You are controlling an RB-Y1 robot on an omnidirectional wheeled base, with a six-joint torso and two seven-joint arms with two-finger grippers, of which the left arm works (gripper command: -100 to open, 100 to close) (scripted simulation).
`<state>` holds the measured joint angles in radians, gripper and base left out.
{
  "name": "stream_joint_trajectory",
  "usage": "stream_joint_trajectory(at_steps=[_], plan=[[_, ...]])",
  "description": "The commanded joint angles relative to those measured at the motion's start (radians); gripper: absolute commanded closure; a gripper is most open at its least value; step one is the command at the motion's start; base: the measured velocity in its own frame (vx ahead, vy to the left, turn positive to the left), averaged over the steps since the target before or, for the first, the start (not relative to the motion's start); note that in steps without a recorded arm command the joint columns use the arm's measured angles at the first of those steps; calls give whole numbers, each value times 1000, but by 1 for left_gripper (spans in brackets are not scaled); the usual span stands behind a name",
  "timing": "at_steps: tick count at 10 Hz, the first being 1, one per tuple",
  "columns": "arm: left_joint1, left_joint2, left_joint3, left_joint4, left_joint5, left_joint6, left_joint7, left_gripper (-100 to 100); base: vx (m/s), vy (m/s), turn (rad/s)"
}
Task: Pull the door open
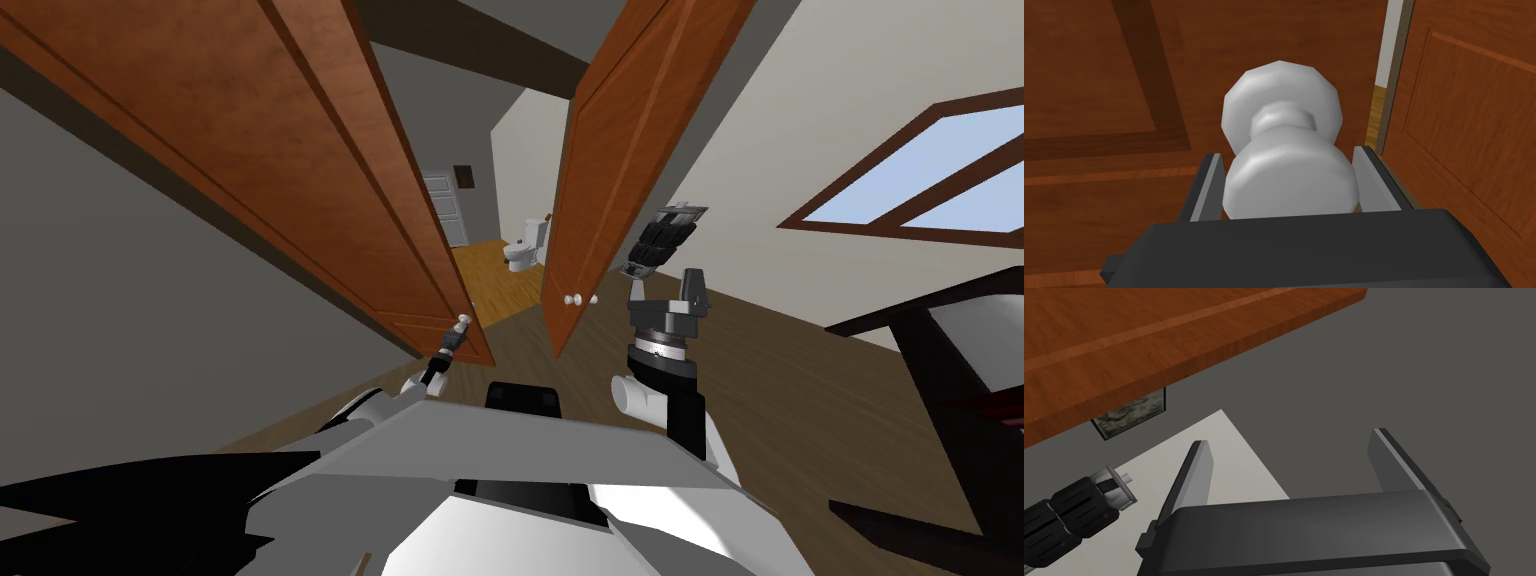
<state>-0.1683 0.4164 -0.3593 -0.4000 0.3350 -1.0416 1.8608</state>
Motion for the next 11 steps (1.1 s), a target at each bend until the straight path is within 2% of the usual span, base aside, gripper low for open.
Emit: stream_joint_trajectory(at_steps=[1, 2, 3, 5, 7, 8, 10, 11], plan=[[-15, -4, -6, 29, -4, -22, 12, 100, -75, 40, -7], [-7, -5, -6, 20, -4, -14, 8, 100, -29, 10, -3], [6, 9, -23, 23, -10, -40, 26, 100, -120, 64, -139], [24, 29, -44, 23, -17, -73, 48, 100, -231, 79, -156], [24, 29, -44, 40, -17, -73, 48, 100, -122, 36, -16], [23, 29, -44, 87, -17, -73, 48, 100, 0, 0, 0], [24, 29, -44, 23, -17, -73, 48, 100, 8, -7, 25], [38, 45, -61, 23, -23, -100, 67, 100, -100, 57, -172]])
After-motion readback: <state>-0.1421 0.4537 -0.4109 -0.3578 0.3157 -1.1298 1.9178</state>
